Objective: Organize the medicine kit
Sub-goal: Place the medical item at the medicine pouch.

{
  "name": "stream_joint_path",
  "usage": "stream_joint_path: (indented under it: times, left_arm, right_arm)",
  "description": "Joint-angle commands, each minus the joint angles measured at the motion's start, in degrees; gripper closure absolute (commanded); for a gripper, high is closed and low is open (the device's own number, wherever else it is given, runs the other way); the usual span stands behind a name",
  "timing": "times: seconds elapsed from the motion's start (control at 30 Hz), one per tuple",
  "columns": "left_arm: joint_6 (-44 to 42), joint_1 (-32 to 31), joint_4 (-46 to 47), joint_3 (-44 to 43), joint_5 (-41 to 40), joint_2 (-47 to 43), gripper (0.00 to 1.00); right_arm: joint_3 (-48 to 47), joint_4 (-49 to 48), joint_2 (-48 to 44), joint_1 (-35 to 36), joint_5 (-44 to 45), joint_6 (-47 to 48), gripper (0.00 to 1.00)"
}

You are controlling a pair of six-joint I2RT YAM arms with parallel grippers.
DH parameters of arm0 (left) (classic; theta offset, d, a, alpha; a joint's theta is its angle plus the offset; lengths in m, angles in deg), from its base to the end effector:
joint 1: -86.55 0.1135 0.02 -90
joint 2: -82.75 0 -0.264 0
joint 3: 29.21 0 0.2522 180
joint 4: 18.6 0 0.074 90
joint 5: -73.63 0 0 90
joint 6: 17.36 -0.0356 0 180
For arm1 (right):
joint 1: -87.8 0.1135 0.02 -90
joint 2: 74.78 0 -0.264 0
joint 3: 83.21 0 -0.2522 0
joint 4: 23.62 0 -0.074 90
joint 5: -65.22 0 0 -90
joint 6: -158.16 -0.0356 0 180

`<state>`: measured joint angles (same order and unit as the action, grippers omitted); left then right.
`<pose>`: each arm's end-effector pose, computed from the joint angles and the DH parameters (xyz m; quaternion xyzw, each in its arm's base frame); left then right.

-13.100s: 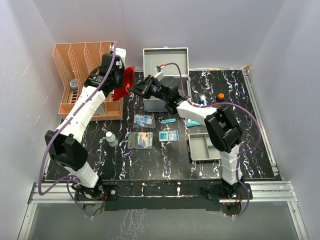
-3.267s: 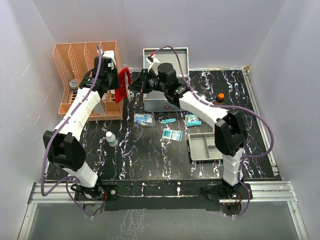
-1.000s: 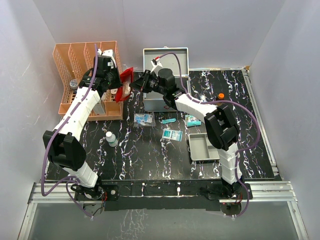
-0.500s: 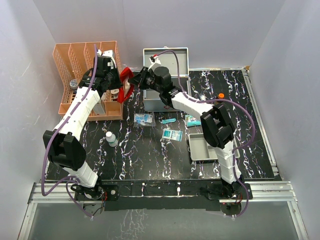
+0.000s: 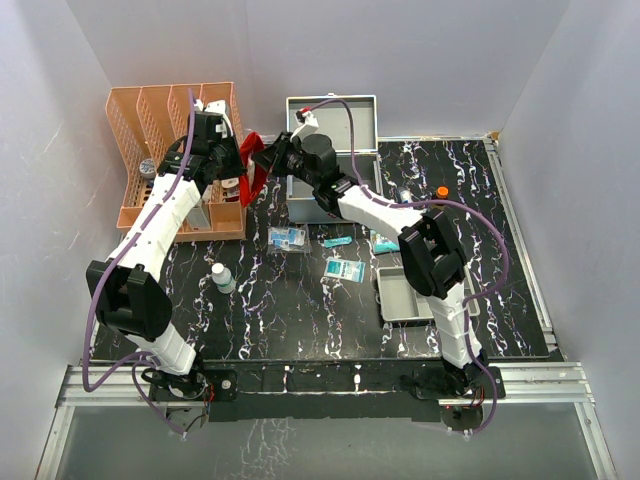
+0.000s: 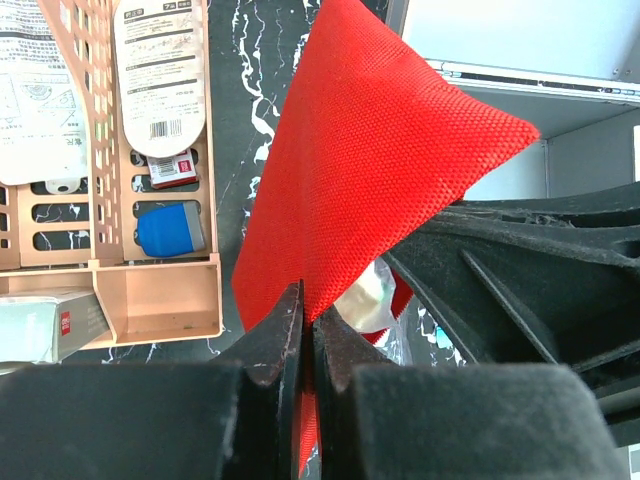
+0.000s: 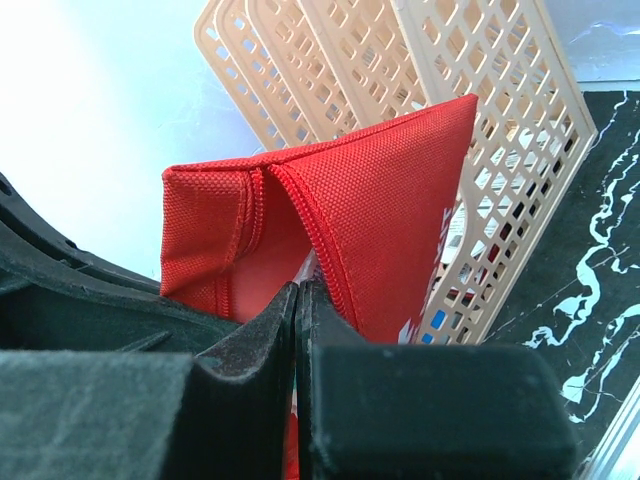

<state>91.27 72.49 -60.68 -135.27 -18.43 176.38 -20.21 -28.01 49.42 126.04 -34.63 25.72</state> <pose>0.3672 -0.0906 0.3770 -0.0435 0.8633 -0.1265 0.4866 0.4106 0.3313 0.2949 -0.0327 0.7232 0.4921 0.4834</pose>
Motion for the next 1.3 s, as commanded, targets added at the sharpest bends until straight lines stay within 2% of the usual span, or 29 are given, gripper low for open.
stream_joint_path:
  times: [0.0, 0.2, 0.53, 0.7, 0.8, 0.93, 1.2, 1.27]
  left_arm:
    - [0.9, -0.2, 1.0, -1.3, 1.4, -0.7, 1.0]
    - [1.0, -0.4, 0.7, -0.9, 1.5, -1.3, 1.0]
    - [0.7, -0.4, 1.1, -1.1, 0.5, -2.2, 1.0]
    - [0.6, -0.4, 1.1, -1.1, 0.4, -2.5, 1.0]
    - [0.4, -0.4, 1.1, -0.9, 0.1, -2.9, 1.0]
    - [0.6, -0.4, 1.1, -0.7, 0.4, -2.9, 1.0]
    - [0.8, -0.4, 1.3, -0.7, 0.9, -2.9, 1.0]
    - [0.8, -0.4, 1.2, -0.6, 0.8, -3.0, 1.0]
  right_arm:
    - [1.5, -5.3, -4.8, 0.1, 2.7, 1.4, 1.0]
    - [1.4, -5.0, -3.3, 0.7, 1.7, 1.8, 1.0]
    - [-5.4, 8.2, 2.5, 3.7, -4.1, 2.4, 1.0]
    - [-7.9, 14.8, 3.6, 4.3, -4.3, 2.6, 1.0]
    - [-6.0, 17.8, 1.6, 4.3, -2.1, 4.4, 1.0]
    - [0.5, 16.5, -3.5, 4.3, 2.0, 5.1, 1.0]
    - [3.9, 13.6, -7.8, 4.3, 6.0, 6.0, 1.0]
    - [3.9, 12.6, -8.2, 4.3, 6.7, 5.8, 0.9]
